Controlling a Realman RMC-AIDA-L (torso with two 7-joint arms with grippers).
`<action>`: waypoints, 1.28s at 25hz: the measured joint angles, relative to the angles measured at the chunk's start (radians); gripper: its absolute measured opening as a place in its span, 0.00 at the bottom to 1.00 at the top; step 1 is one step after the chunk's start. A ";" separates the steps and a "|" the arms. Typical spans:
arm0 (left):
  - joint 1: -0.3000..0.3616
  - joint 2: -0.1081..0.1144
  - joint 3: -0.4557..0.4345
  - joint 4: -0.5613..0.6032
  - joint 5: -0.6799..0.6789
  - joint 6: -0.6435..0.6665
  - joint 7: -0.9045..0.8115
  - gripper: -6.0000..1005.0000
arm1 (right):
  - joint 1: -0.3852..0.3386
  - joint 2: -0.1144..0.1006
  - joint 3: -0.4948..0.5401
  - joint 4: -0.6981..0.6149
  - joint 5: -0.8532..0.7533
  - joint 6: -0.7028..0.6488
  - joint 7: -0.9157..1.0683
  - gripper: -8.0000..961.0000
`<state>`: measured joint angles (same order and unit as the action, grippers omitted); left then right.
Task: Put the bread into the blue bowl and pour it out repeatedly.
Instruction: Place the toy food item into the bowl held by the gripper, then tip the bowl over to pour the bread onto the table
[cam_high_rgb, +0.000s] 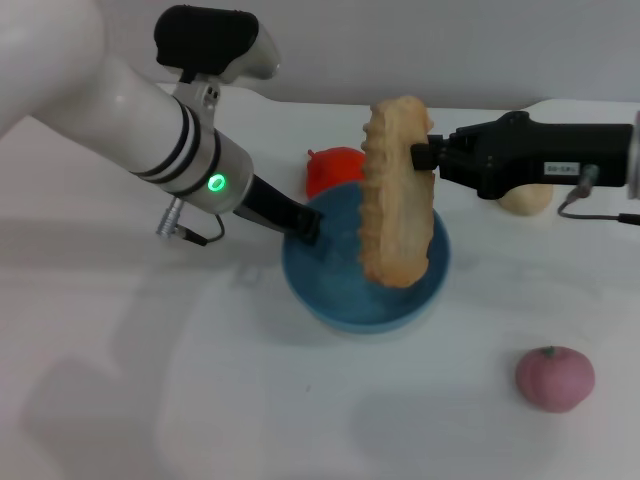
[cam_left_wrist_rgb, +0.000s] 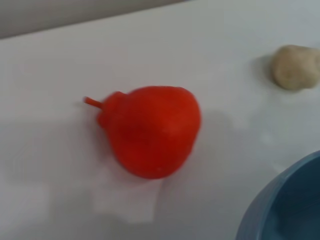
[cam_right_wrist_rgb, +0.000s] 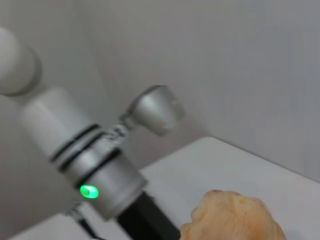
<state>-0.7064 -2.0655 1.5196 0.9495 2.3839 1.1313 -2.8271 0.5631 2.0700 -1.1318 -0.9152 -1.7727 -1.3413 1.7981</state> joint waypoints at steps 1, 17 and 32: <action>0.000 0.000 0.009 0.000 -0.014 0.001 0.000 0.00 | 0.006 0.000 -0.010 0.011 -0.004 0.026 -0.013 0.11; 0.002 0.002 0.017 -0.002 -0.074 -0.007 0.001 0.00 | 0.017 0.001 -0.095 0.041 -0.071 0.106 -0.078 0.19; 0.016 0.003 0.149 0.023 -0.075 -0.333 0.033 0.00 | -0.205 -0.003 0.270 0.098 0.250 0.099 -0.110 0.38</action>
<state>-0.6899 -2.0628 1.6682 0.9722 2.3089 0.7980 -2.7942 0.3585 2.0671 -0.8614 -0.8175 -1.5232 -1.2420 1.6885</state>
